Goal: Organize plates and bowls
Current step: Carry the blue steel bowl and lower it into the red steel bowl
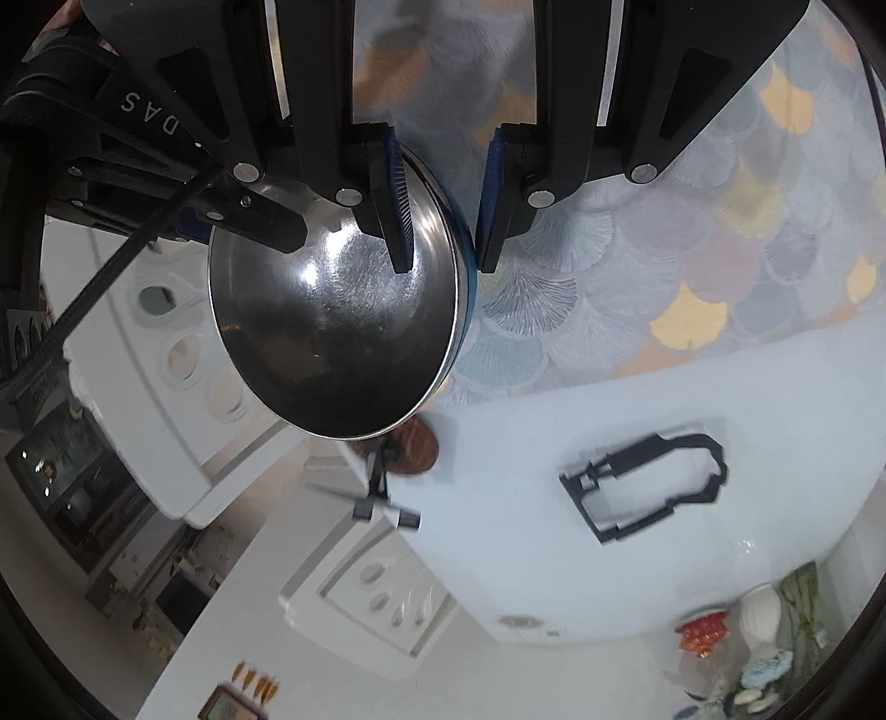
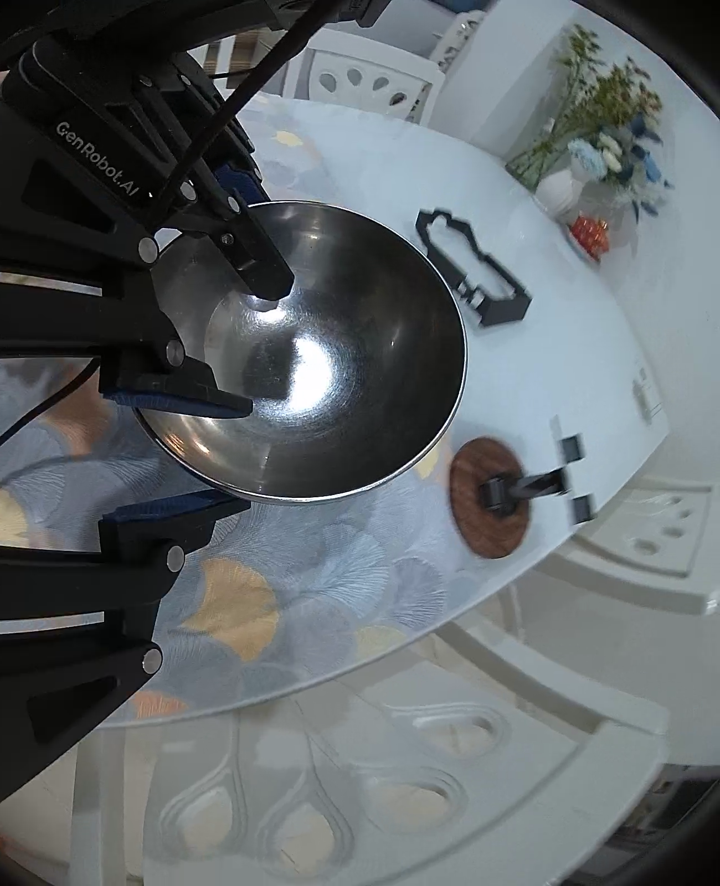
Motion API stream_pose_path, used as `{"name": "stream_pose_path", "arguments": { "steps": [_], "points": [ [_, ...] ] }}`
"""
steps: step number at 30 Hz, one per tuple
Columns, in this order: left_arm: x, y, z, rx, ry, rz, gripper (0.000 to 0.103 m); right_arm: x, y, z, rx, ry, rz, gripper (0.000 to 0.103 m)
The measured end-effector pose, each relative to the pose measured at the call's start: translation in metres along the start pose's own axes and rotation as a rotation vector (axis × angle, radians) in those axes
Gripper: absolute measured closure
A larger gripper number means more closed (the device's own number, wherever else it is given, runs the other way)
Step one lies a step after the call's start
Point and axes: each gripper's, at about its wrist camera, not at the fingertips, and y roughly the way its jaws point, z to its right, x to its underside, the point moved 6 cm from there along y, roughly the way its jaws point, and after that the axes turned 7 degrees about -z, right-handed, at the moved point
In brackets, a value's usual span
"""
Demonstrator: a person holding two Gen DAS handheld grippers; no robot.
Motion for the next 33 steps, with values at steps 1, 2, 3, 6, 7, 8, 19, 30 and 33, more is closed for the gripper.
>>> {"name": "stream_pose_path", "arguments": {
  "steps": [1, 2, 3, 6, 7, 8, 19, 30, 33],
  "points": [
    [0.001, -0.008, 0.001, 0.003, -0.004, 0.012, 0.083, 0.001, -0.006, -0.002, -0.004, -0.005, 0.009, 0.076],
    [0.002, -0.016, 0.002, 0.004, -0.006, 0.024, 0.083, 0.003, -0.014, -0.005, -0.007, -0.012, 0.020, 0.076],
    [0.004, -0.024, 0.004, 0.003, -0.006, 0.038, 0.083, 0.005, -0.021, -0.008, -0.009, -0.019, 0.031, 0.076],
    [0.012, -0.050, 0.009, -0.006, -0.003, 0.080, 0.083, 0.015, -0.046, -0.020, -0.016, -0.040, 0.068, 0.076],
    [0.015, -0.059, 0.011, -0.004, -0.004, 0.094, 0.083, 0.017, -0.052, -0.024, -0.019, -0.045, 0.076, 0.076],
    [0.018, -0.066, 0.012, -0.003, -0.007, 0.104, 0.083, 0.021, -0.059, -0.028, -0.022, -0.050, 0.084, 0.076],
    [0.075, -0.139, 0.020, -0.011, -0.048, 0.201, 0.083, 0.087, -0.119, -0.066, -0.058, -0.102, 0.136, 0.076],
    [0.166, -0.172, 0.020, -0.026, -0.104, 0.206, 0.083, 0.183, -0.131, -0.082, -0.097, -0.141, 0.082, 0.076],
    [0.189, -0.176, 0.021, -0.025, -0.113, 0.200, 0.083, 0.208, -0.132, -0.082, -0.093, -0.151, 0.073, 0.076]
  ]
}}
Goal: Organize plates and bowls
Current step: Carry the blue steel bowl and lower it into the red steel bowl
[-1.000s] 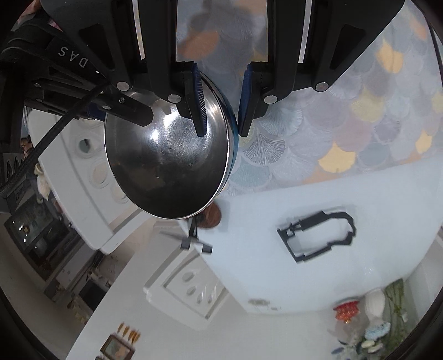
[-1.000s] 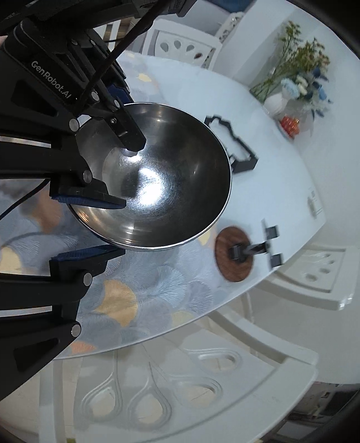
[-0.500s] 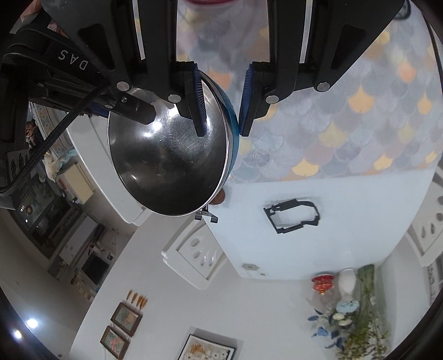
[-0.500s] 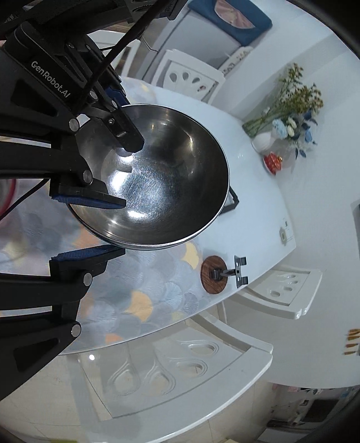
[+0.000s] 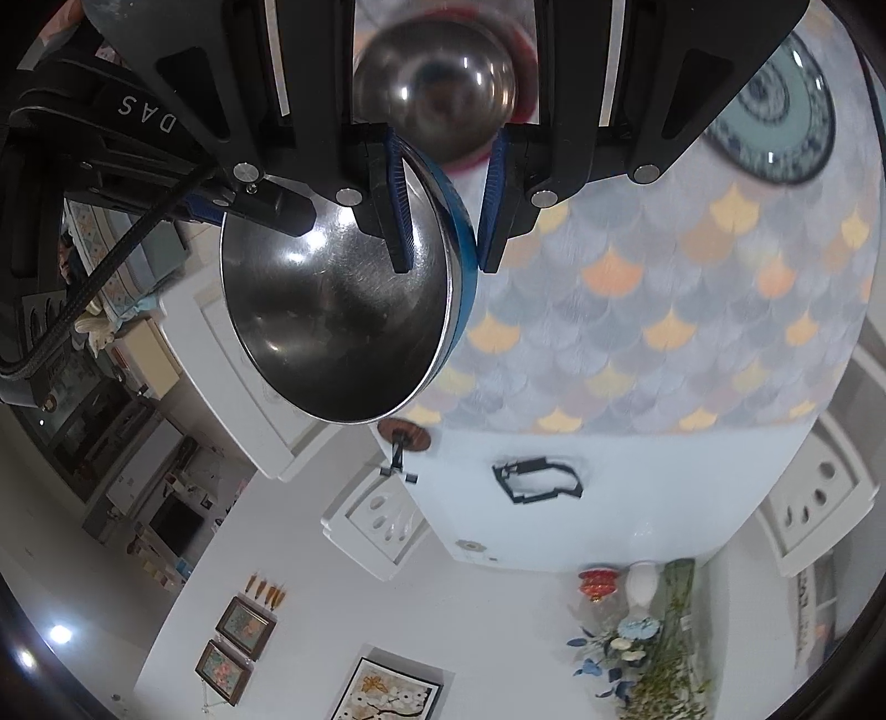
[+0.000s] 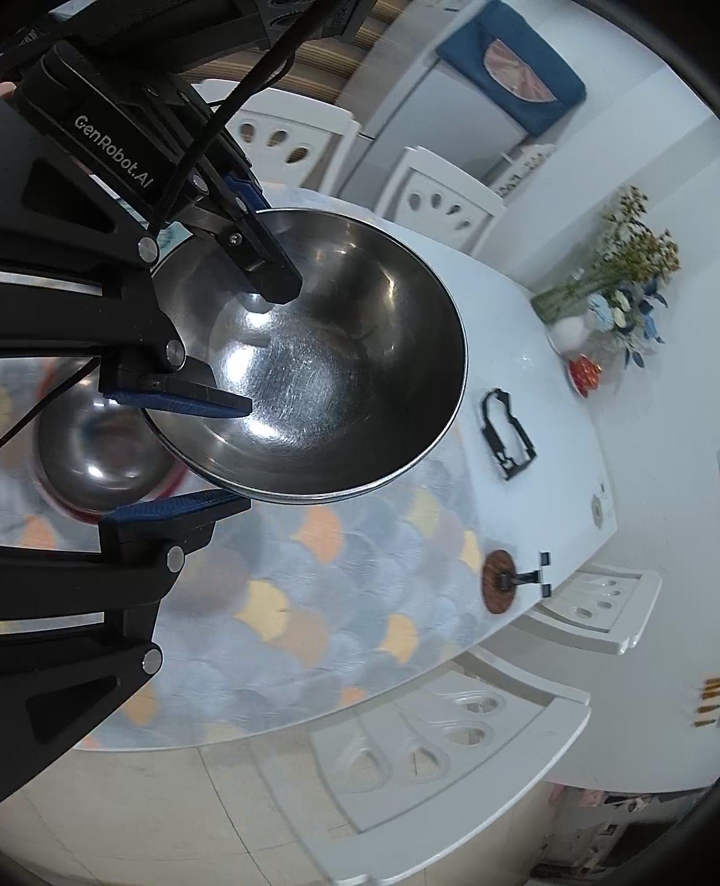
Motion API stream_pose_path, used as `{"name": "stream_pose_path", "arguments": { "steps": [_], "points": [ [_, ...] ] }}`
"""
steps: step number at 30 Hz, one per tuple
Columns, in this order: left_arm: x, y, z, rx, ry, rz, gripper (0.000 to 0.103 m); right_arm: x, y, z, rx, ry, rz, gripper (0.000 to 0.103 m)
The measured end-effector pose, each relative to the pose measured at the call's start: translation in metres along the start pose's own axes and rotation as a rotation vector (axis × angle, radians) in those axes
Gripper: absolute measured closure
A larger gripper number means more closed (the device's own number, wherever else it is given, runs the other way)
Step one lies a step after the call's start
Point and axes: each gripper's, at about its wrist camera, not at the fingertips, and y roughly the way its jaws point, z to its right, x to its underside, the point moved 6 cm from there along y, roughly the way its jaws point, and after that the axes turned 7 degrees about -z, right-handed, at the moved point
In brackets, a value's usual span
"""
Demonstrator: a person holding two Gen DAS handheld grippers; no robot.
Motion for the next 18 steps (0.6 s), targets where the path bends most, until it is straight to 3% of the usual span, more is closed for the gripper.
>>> {"name": "stream_pose_path", "arguments": {
  "steps": [12, 18],
  "points": [
    [0.075, 0.007, -0.006, 0.025, -0.045, -0.096, 0.083, 0.075, 0.022, 0.007, 0.029, 0.027, -0.136, 0.075],
    [0.098, 0.025, -0.010, -0.013, -0.018, -0.149, 0.083, 0.096, 0.050, 0.018, 0.023, 0.060, -0.222, 0.075]
  ]
}}
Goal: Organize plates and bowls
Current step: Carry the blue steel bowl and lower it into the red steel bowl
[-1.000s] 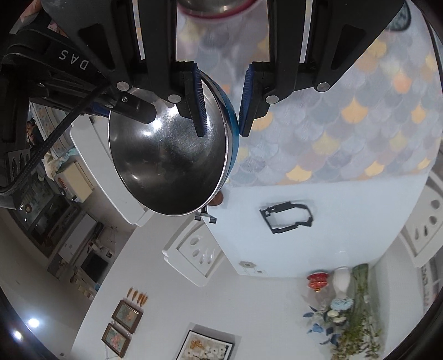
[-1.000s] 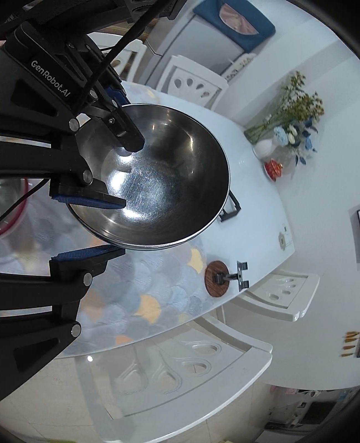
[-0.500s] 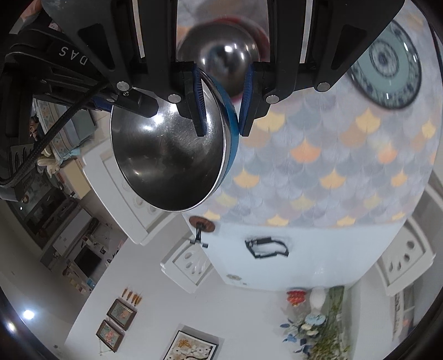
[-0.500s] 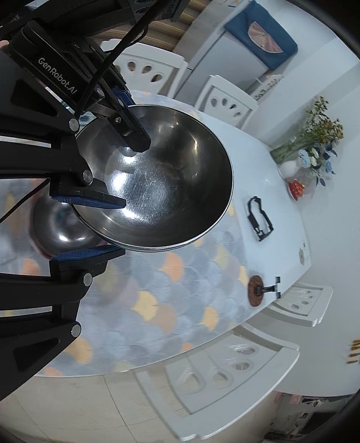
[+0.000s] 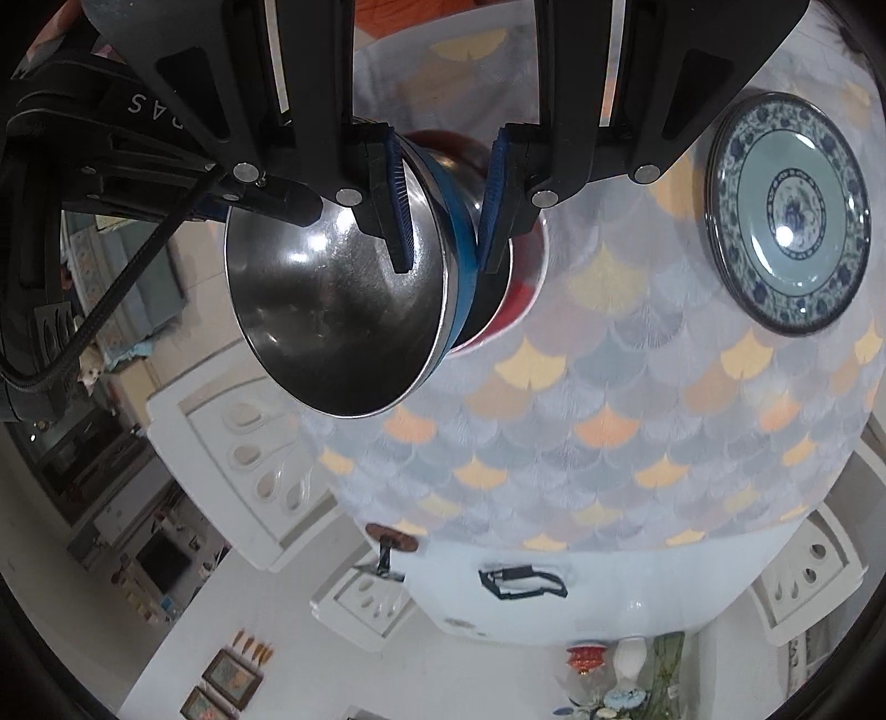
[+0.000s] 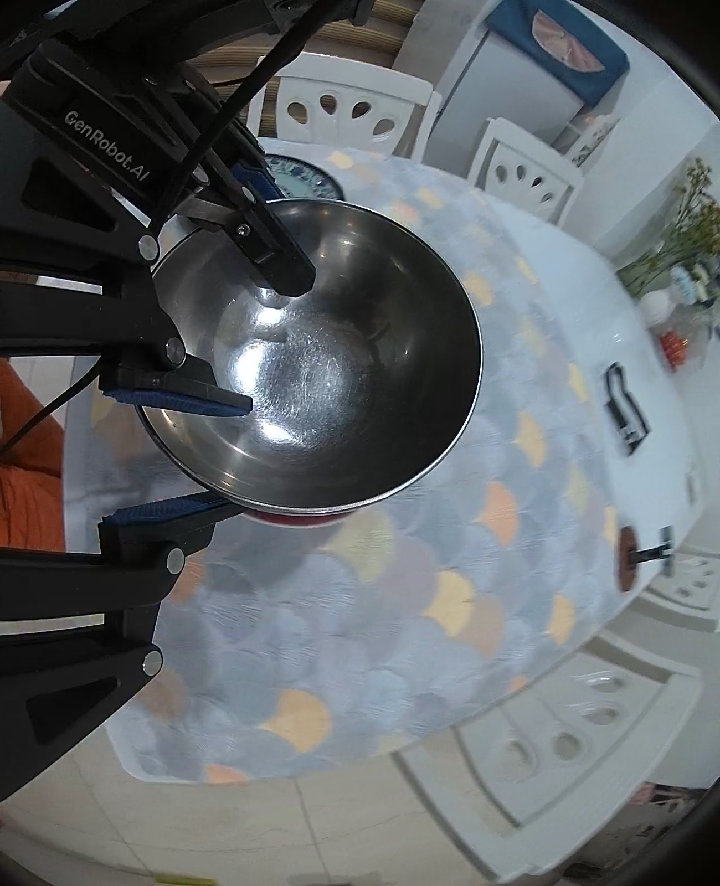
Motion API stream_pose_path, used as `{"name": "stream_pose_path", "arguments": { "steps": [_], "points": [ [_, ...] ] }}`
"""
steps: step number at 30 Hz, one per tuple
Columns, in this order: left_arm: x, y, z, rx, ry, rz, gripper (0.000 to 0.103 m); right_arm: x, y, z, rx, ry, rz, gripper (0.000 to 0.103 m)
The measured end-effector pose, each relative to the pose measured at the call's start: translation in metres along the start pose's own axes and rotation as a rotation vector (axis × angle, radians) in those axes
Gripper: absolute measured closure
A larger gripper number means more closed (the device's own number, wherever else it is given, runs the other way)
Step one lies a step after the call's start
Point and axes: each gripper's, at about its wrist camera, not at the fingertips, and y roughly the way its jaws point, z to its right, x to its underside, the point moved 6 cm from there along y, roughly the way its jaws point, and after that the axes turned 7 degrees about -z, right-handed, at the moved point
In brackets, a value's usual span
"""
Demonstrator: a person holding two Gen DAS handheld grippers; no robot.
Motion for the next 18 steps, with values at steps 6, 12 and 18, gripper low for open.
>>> {"name": "stream_pose_path", "arguments": {
  "steps": [6, 12, 18],
  "points": [
    [0.001, 0.012, -0.005, -0.014, 0.010, -0.019, 0.083, 0.003, 0.013, 0.005, -0.029, 0.036, -0.035, 0.075],
    [-0.005, 0.017, -0.008, -0.026, 0.023, -0.021, 0.083, -0.001, 0.012, 0.005, -0.022, 0.038, -0.019, 0.075],
    [-0.006, 0.012, -0.010, -0.033, 0.032, -0.005, 0.081, -0.001, 0.011, 0.005, -0.015, 0.017, 0.004, 0.075]
  ]
}}
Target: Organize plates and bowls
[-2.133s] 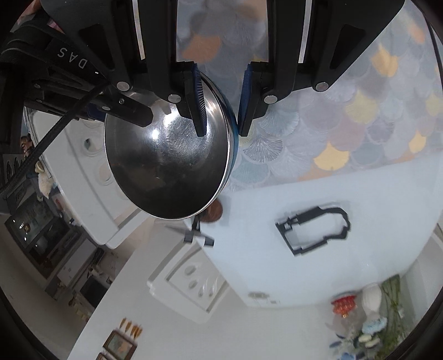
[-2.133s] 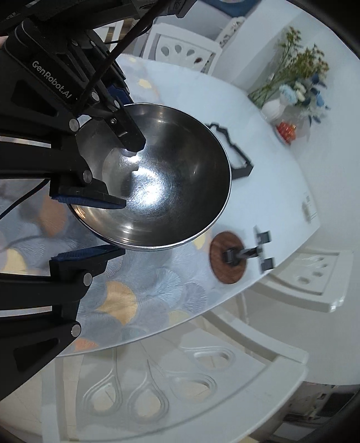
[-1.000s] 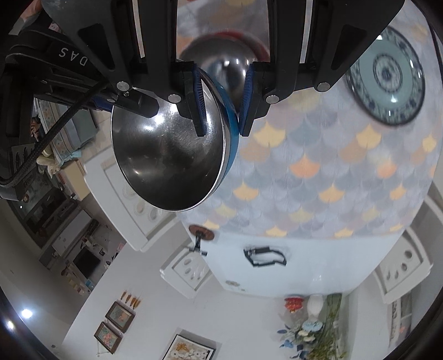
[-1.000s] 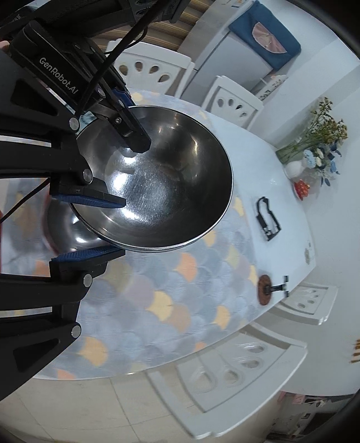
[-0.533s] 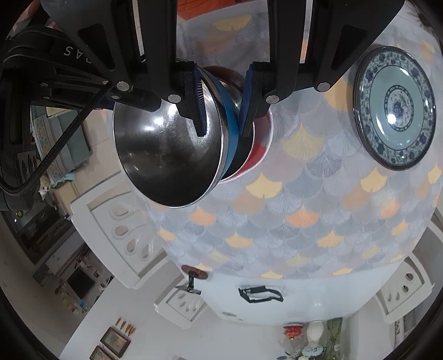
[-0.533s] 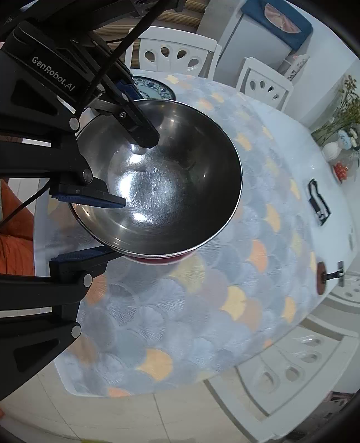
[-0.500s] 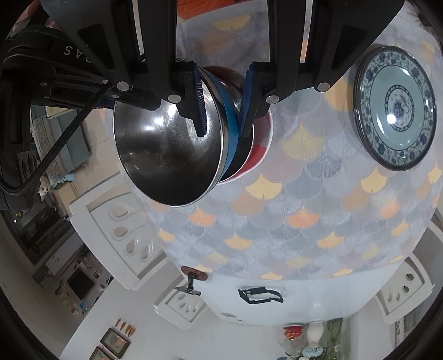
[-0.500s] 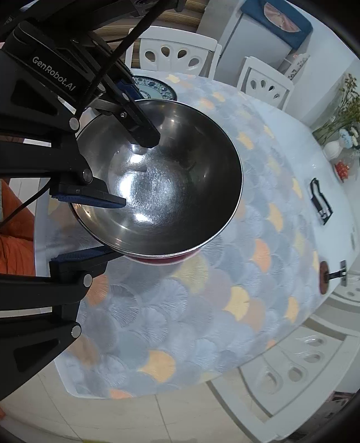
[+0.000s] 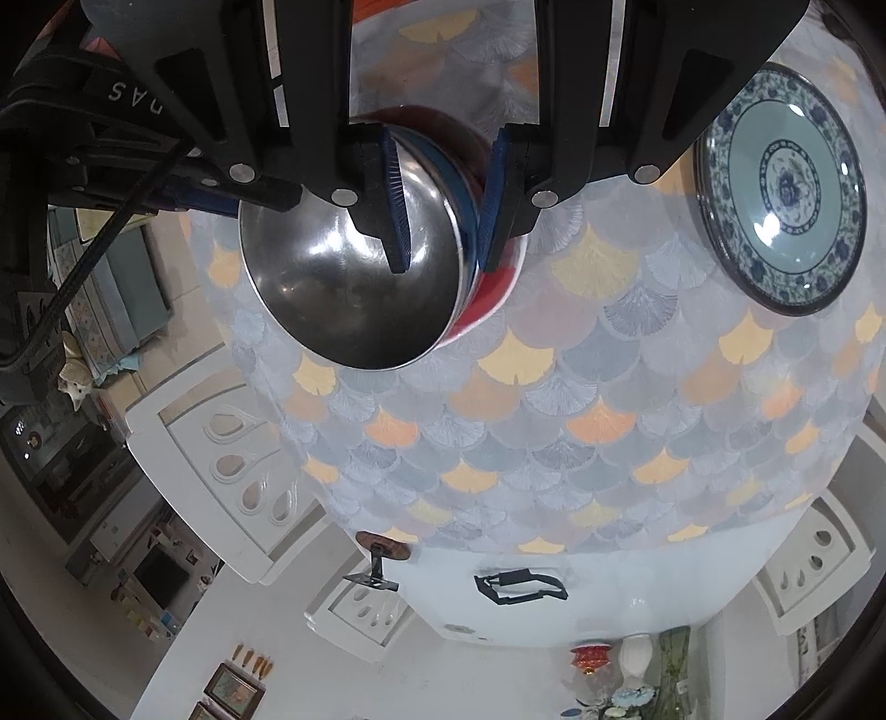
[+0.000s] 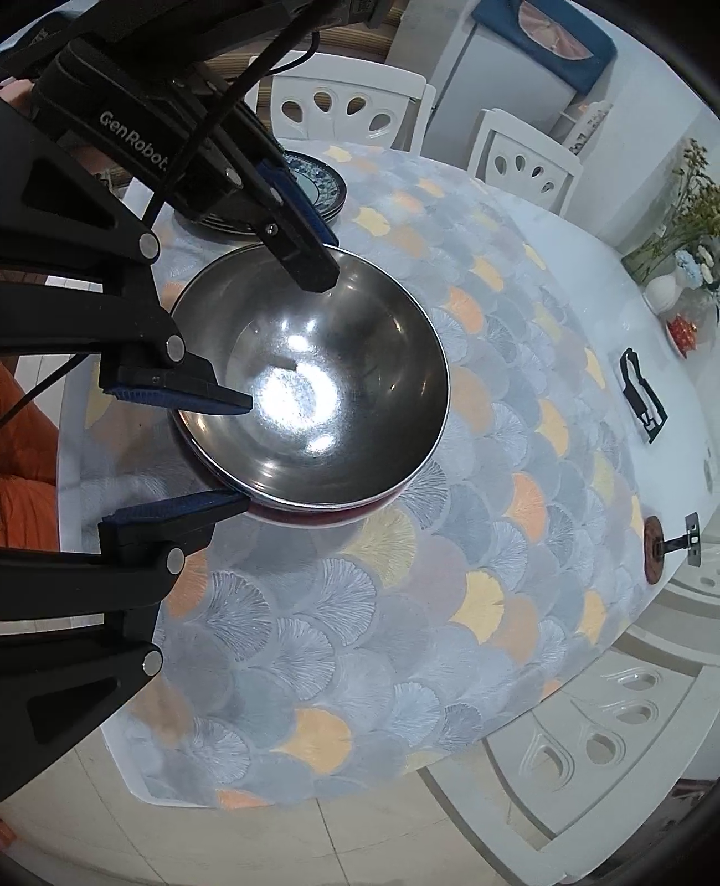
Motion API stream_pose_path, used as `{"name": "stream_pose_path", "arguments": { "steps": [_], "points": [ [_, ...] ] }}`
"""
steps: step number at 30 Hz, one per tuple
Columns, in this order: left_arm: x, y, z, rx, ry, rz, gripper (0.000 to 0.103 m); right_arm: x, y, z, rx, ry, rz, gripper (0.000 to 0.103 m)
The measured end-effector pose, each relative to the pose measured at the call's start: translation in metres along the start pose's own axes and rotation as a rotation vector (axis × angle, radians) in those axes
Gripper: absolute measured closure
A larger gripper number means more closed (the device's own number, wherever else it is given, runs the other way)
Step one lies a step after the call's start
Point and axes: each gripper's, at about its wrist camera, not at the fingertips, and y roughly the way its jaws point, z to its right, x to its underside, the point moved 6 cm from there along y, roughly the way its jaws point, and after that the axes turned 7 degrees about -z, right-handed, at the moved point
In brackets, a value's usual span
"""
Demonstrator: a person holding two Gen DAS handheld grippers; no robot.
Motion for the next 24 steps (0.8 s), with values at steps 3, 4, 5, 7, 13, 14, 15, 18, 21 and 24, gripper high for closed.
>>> {"name": "stream_pose_path", "arguments": {
  "steps": [3, 4, 5, 7, 13, 14, 15, 18, 21, 24],
  "points": [
    [0.009, 0.003, -0.002, 0.013, -0.015, -0.018, 0.081, 0.003, 0.001, 0.000, 0.004, -0.011, 0.009, 0.075],
    [0.011, 0.003, -0.002, 0.014, -0.015, -0.022, 0.081, 0.003, 0.001, -0.001, 0.007, -0.015, 0.010, 0.075],
    [0.013, 0.005, -0.001, 0.013, -0.015, -0.027, 0.081, 0.004, 0.001, -0.002, 0.016, -0.022, 0.015, 0.075],
    [0.016, 0.006, 0.000, 0.015, -0.014, -0.032, 0.081, 0.004, 0.001, -0.004, 0.030, -0.036, 0.024, 0.075],
    [0.017, 0.007, -0.003, 0.007, -0.027, -0.023, 0.081, 0.004, -0.003, -0.007, 0.047, -0.065, 0.048, 0.075],
    [0.018, 0.008, -0.005, 0.005, -0.034, -0.026, 0.081, 0.005, -0.003, -0.009, 0.055, -0.072, 0.050, 0.075],
    [0.020, 0.009, -0.008, 0.012, -0.045, -0.031, 0.081, 0.006, -0.002, -0.010, 0.057, -0.077, 0.048, 0.075],
    [0.021, 0.006, -0.011, 0.029, -0.067, -0.029, 0.081, 0.009, -0.001, -0.010, 0.044, -0.071, 0.039, 0.075],
    [0.023, -0.004, -0.010, 0.029, -0.069, -0.002, 0.081, 0.010, -0.006, -0.009, 0.042, -0.068, 0.042, 0.075],
    [0.025, -0.015, -0.010, 0.041, -0.071, 0.012, 0.081, 0.011, -0.015, -0.008, 0.039, -0.068, 0.059, 0.075]
  ]
}}
